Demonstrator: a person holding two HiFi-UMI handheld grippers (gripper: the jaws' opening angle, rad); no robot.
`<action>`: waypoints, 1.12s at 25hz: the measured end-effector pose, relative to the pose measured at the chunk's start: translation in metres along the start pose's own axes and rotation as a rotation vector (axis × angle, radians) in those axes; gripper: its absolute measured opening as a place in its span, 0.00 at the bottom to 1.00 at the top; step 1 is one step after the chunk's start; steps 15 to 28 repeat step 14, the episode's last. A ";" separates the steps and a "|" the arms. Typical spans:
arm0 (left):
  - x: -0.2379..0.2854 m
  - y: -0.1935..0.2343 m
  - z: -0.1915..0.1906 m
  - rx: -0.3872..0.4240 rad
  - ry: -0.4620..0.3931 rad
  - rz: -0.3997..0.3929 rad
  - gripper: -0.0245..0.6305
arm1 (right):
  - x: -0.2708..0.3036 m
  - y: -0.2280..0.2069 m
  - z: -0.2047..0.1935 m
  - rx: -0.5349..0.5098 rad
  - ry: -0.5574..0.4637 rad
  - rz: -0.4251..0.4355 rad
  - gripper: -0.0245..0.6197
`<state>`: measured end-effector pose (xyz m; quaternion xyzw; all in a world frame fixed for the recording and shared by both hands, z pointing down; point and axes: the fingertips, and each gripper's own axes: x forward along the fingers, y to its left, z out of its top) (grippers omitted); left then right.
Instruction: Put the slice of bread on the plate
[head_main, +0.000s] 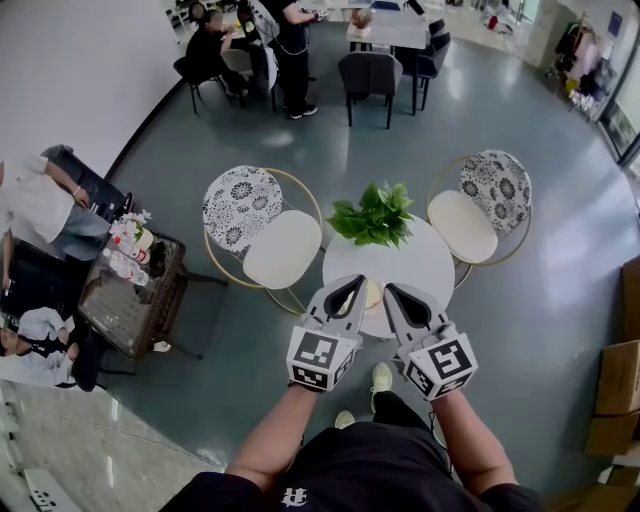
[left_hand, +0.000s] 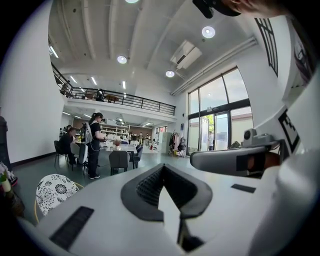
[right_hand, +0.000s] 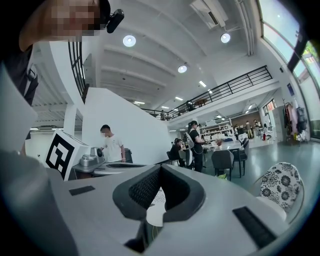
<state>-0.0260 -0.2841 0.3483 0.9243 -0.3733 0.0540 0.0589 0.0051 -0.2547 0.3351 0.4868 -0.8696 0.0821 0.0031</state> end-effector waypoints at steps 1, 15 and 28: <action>-0.001 -0.002 0.001 0.003 -0.003 -0.002 0.05 | -0.002 0.001 0.001 -0.002 -0.003 0.000 0.05; -0.007 -0.015 0.012 0.022 -0.025 0.002 0.05 | -0.013 0.005 0.012 -0.019 -0.019 0.002 0.05; -0.007 -0.015 0.012 0.022 -0.025 0.002 0.05 | -0.013 0.005 0.012 -0.019 -0.019 0.002 0.05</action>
